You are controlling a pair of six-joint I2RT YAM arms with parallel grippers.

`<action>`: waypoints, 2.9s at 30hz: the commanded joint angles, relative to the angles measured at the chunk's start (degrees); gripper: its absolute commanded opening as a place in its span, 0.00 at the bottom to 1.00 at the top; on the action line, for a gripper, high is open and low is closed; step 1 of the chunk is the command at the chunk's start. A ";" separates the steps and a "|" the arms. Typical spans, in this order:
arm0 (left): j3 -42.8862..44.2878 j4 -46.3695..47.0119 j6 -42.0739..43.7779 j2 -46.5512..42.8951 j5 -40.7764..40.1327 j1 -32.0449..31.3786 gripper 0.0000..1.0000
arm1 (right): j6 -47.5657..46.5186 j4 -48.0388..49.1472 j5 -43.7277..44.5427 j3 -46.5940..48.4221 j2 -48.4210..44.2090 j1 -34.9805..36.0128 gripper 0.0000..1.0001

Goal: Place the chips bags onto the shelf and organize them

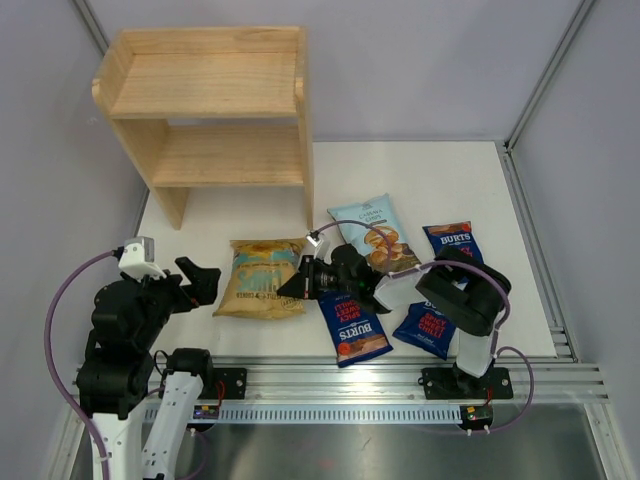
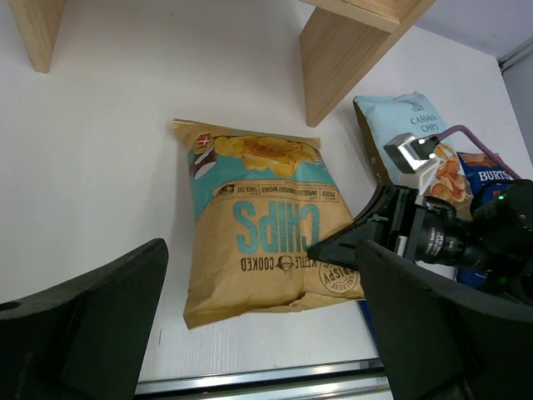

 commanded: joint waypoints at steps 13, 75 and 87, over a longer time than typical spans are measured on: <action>1.41 0.88 -22.11 -4.39 7.27 0.30 0.99 | -11.98 -8.80 17.29 -7.49 -29.69 3.54 0.00; -26.73 48.17 -41.75 -10.36 -5.27 -11.03 0.00 | -26.57 -17.06 36.90 -7.48 -46.91 16.99 0.68; -25.40 62.21 -36.29 -4.58 -16.53 -10.95 0.06 | -27.72 -32.00 42.80 -10.65 -63.88 16.99 0.73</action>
